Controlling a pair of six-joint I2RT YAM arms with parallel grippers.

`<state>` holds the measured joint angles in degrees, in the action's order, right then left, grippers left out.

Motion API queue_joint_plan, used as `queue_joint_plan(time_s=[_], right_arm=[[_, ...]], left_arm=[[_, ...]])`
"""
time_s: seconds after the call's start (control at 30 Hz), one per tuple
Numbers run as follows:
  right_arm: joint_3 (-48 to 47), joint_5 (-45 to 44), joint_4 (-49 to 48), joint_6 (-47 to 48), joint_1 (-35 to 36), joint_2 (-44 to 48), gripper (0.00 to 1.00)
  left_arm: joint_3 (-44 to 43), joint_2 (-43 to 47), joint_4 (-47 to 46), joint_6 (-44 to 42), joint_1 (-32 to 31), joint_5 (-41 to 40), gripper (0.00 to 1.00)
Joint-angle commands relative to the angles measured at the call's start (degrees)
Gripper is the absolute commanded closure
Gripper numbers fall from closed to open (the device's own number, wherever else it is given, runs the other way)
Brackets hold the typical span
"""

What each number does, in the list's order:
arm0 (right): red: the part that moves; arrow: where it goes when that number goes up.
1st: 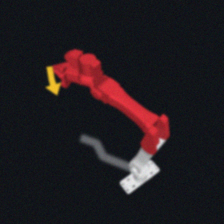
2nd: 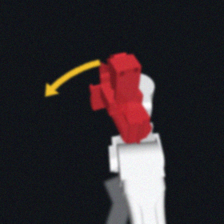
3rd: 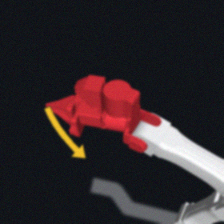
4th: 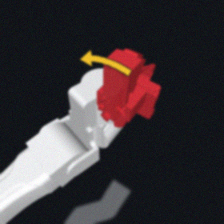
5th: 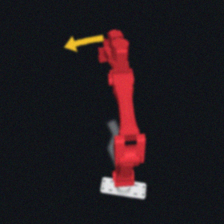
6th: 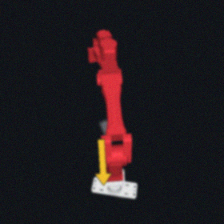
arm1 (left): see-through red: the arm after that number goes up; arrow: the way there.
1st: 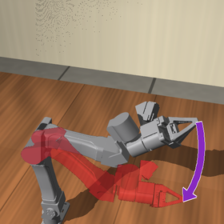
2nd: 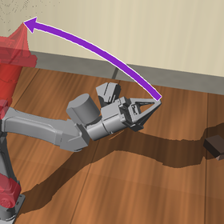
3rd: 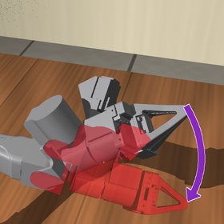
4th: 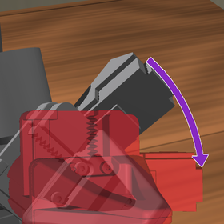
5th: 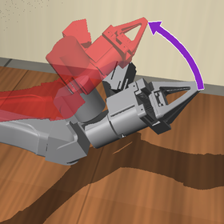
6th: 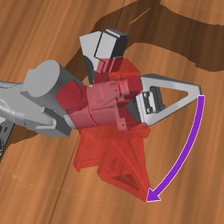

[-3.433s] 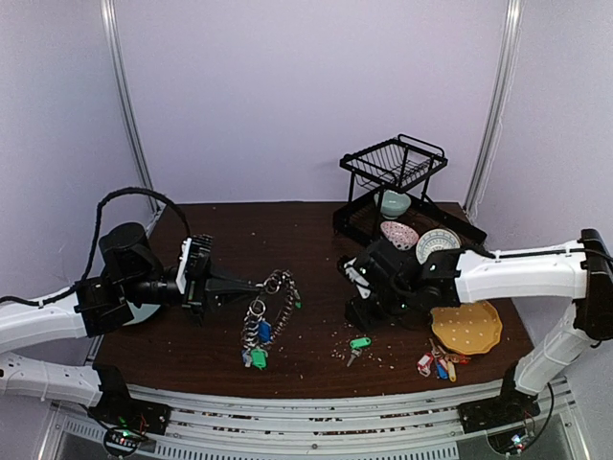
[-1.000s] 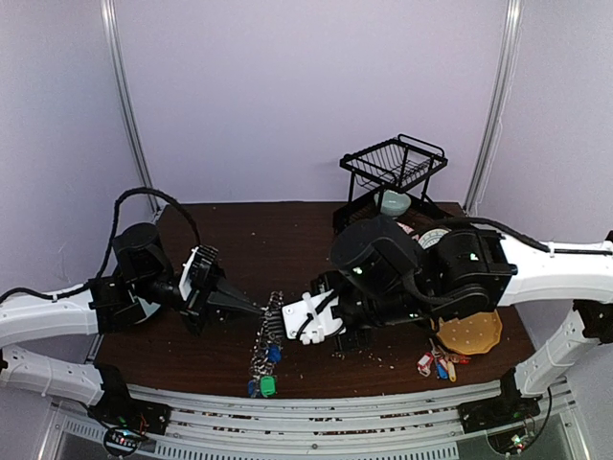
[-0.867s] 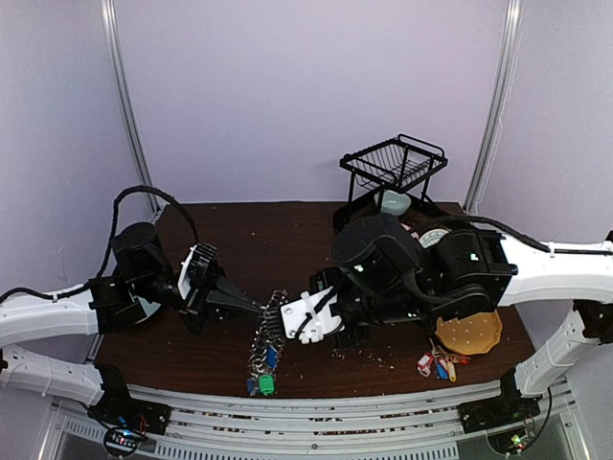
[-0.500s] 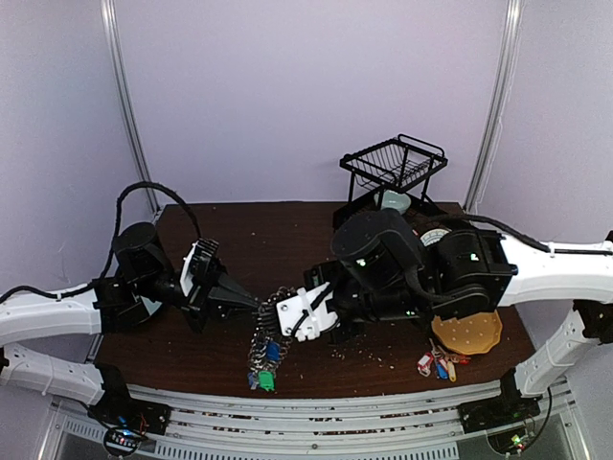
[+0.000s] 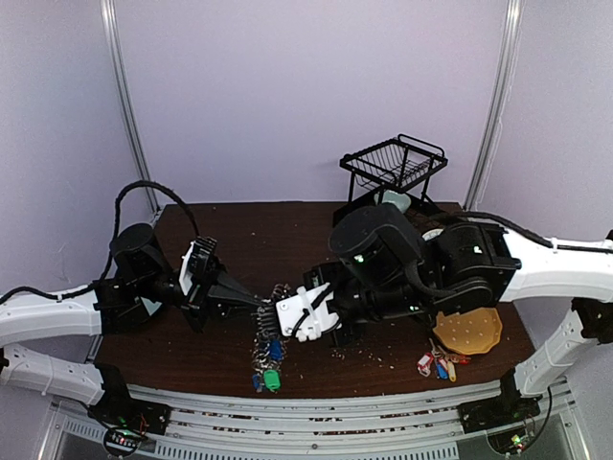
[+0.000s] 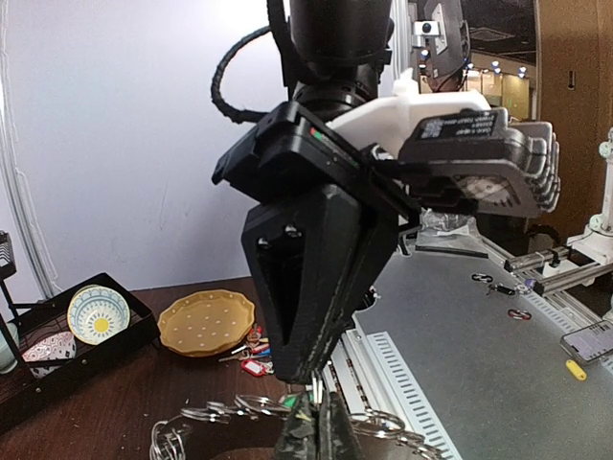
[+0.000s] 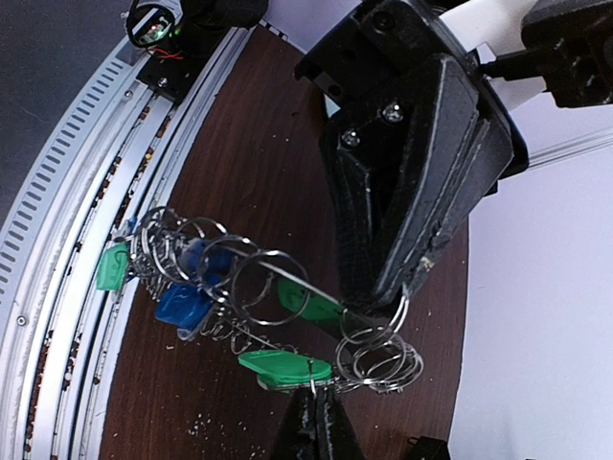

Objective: Put the keys on the keyring

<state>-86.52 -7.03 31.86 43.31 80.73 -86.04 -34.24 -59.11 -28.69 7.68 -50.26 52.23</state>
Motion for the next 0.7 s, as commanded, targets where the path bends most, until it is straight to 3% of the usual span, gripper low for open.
queue_joint_plan(time_s=[0.0,0.33,0.5,0.67], right_arm=[[-4.6,4.1,8.3,-6.2,0.3,0.0,1.00],[-7.1,8.3,7.6,-7.7,0.3,0.4,1.00],[-2.7,-0.1,1.2,-3.2,0.3,0.3,1.00],[-1.4,-2.2,-1.6,-0.4,0.2,0.0,1.00]], left_arm=[[-0.1,0.9,-4.4,0.1,-0.1,-0.6,1.00],[-0.1,1.0,-4.6,0.1,-0.1,-0.2,1.00],[-0.1,0.7,-5.2,0.6,-0.1,0.3,1.00],[0.2,1.0,-5.4,0.6,-0.1,0.2,1.00]])
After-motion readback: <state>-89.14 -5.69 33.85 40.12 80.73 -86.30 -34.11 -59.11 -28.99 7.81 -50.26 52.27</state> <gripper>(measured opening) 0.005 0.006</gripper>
